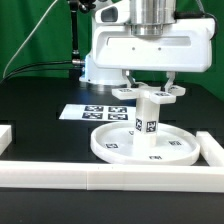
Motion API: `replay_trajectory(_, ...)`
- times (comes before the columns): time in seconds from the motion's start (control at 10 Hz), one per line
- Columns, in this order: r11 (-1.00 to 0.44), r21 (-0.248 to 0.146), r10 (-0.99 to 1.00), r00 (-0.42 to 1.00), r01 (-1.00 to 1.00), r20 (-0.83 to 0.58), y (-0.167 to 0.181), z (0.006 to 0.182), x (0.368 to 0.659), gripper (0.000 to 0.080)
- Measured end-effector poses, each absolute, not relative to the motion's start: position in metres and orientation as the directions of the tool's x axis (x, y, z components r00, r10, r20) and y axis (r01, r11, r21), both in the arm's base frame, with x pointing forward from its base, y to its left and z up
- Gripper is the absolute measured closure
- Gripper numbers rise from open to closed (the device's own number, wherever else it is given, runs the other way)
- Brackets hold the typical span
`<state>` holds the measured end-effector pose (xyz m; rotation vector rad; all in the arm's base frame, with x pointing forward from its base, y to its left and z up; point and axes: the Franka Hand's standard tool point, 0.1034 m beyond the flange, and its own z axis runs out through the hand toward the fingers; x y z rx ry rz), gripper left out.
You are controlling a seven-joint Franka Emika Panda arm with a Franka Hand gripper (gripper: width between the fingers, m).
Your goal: Assemble round table
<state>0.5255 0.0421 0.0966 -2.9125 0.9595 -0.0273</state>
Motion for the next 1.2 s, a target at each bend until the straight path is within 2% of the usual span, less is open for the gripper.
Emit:
replay_trajectory(0.2,-0.637,-0.082,-0.769,0.640,-0.767,-0.011,0.043,0.097,0.527,0.0356)
replay_trajectory(0.5,-0.376,-0.070,-0.925,0.378,-0.924,-0.028,0.043,0.097,0.526,0.0356)
replay_trajectory(0.7,-0.271,-0.068,-0.961,0.275,-0.960,-0.040,0.042,0.096,0.527,0.0356)
replay_trajectory(0.9,-0.265,-0.074,-0.962,0.269,-0.961,-0.052,0.043,0.096,0.527,0.0356)
replay_trajectory(1.1,-0.315,-0.092,-0.945,0.321,-0.945,-0.064,0.043,0.106,0.529,0.0173)
replay_trajectory(1.2,-0.317,-0.090,-0.943,0.324,-0.944,-0.077,0.048,0.115,0.529,0.0154)
